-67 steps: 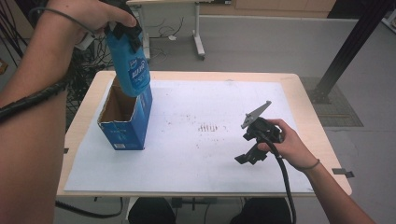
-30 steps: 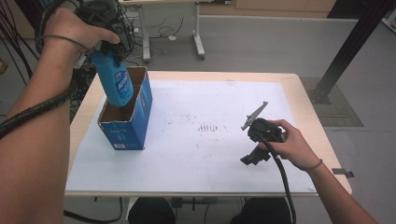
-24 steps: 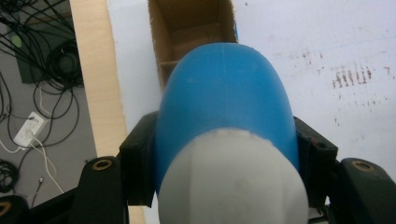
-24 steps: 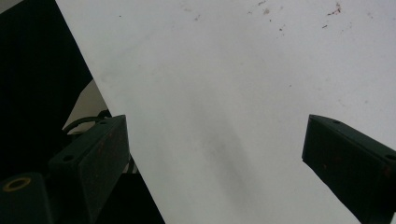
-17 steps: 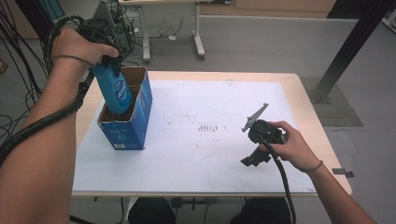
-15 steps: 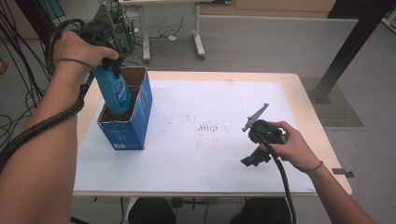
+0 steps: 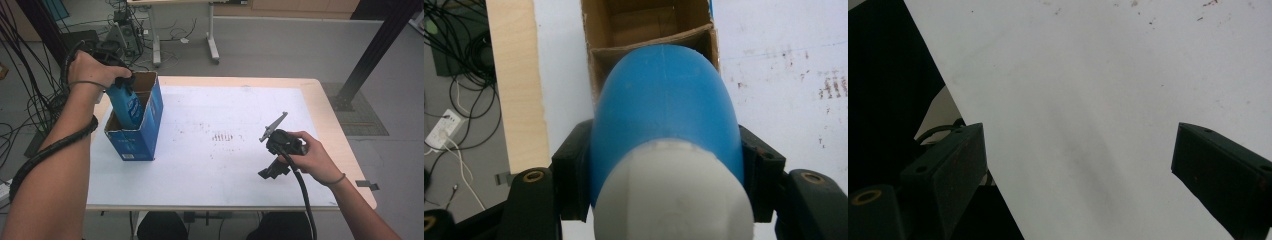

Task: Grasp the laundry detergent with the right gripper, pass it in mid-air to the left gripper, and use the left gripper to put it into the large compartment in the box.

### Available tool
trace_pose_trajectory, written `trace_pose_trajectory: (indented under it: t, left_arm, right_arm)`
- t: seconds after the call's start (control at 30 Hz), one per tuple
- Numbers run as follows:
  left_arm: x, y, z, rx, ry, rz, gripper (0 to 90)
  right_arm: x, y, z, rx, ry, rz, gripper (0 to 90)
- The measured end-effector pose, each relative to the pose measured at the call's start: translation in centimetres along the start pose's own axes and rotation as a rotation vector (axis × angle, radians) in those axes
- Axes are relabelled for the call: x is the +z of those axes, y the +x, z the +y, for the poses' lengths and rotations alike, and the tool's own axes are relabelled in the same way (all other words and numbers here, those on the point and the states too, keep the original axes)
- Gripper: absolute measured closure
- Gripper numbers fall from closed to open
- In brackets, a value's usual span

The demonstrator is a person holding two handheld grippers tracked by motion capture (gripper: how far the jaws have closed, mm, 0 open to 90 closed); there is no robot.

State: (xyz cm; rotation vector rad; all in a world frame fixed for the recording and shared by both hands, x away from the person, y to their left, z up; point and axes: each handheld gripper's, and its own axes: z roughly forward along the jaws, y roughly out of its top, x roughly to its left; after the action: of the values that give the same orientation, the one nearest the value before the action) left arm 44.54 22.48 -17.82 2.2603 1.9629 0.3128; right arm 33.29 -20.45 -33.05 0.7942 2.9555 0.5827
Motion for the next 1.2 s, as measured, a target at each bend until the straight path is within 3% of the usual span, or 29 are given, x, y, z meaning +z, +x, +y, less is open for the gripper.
trace_pose_trajectory:
  t: [0.53, 0.8, 1.2]
  left_arm:
    - [4.0, -0.1, -0.7, -0.024, 0.015, -0.020, 37.9]
    - [5.9, -0.3, -1.0, -0.029, 0.019, 0.010, 37.9]
    - [7.9, -0.4, -1.6, -0.033, 0.032, -0.001, 37.8]
  right_arm:
    - [0.5, -0.1, 0.0, 0.006, 0.003, 0.003, 7.7]
    - [0.8, 0.0, -0.1, 0.006, 0.009, 0.002, 7.8]
    - [1.1, -0.1, -0.1, 0.010, 0.012, 0.004, 7.9]
